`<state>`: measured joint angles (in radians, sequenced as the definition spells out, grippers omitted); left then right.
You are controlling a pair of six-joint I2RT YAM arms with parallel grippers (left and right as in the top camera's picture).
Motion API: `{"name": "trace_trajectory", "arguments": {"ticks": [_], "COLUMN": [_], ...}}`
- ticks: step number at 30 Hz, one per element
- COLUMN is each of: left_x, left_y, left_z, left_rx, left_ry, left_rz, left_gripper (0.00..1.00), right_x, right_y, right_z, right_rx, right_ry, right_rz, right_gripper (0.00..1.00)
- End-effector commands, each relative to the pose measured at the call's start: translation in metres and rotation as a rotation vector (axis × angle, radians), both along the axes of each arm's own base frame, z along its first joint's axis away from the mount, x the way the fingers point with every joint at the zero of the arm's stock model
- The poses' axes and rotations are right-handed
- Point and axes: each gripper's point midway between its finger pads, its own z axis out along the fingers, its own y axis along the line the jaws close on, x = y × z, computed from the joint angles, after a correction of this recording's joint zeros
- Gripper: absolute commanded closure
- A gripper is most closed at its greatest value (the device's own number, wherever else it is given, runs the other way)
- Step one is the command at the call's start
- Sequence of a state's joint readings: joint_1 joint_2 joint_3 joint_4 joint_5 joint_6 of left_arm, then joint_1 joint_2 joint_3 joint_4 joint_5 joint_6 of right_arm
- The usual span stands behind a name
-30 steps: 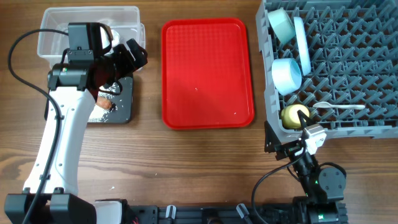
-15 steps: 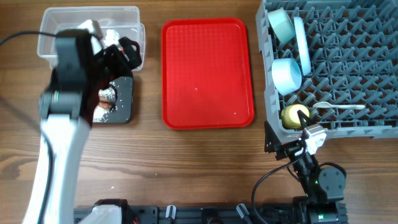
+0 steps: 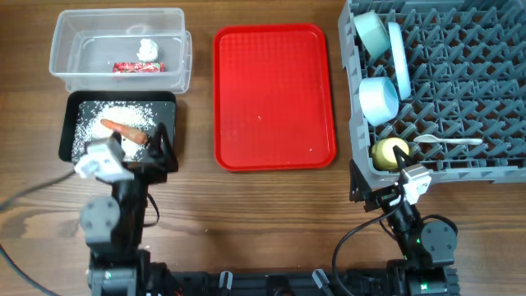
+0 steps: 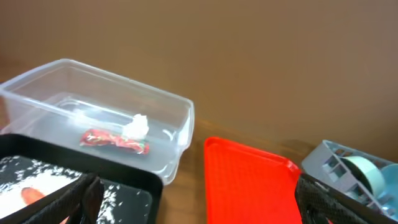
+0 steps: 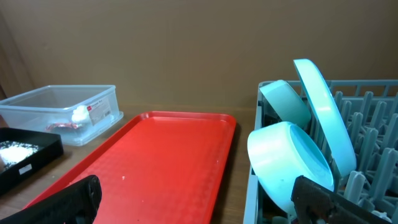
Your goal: Sort waste into correct bins and load items into the dishwasher rack
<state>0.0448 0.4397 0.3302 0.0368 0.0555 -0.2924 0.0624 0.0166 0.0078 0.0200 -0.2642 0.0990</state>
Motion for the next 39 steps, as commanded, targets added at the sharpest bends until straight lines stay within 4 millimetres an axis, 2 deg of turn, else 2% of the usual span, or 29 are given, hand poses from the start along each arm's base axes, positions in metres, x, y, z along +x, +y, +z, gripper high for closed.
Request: {"name": "trace_trajectory", "arguments": {"ticks": [1, 6, 17, 20, 24, 39], "left_x": [-0.018, -0.028, -0.033, -0.031, -0.031, -0.030], "left_y": [0.009, 0.010, 0.010, 0.010, 0.006, 0.005], "left_z": [-0.010, -0.021, -0.042, -0.055, -0.084, -0.083], "left_rx": [0.030, 0.034, 0.034, 0.029, 0.013, -0.006], "left_ry": [-0.072, -0.111, -0.136, -0.106, 0.002, -0.001], "left_rz": [0.045, 0.057, 0.057, 0.057, 0.032, 0.029], "left_gripper": [0.00, 0.00, 0.00, 0.00, 0.00, 0.00], "right_x": [-0.001, -0.001, -0.001, -0.001, -0.001, -0.001], "right_y": [0.000, 0.000, 0.000, 0.000, 0.000, 0.000], "right_z": [0.002, 0.002, 0.002, 0.002, 0.002, 0.002], "right_rx": [-0.016, -0.016, -0.016, -0.016, -0.016, -0.016], "right_ry": [-0.019, -0.019, -0.019, -0.019, -0.019, -0.019], "right_rz": [0.000, 0.000, 0.000, 0.000, 0.000, 0.000], "right_gripper": [0.00, 0.00, 0.00, 0.00, 0.00, 0.00]}}
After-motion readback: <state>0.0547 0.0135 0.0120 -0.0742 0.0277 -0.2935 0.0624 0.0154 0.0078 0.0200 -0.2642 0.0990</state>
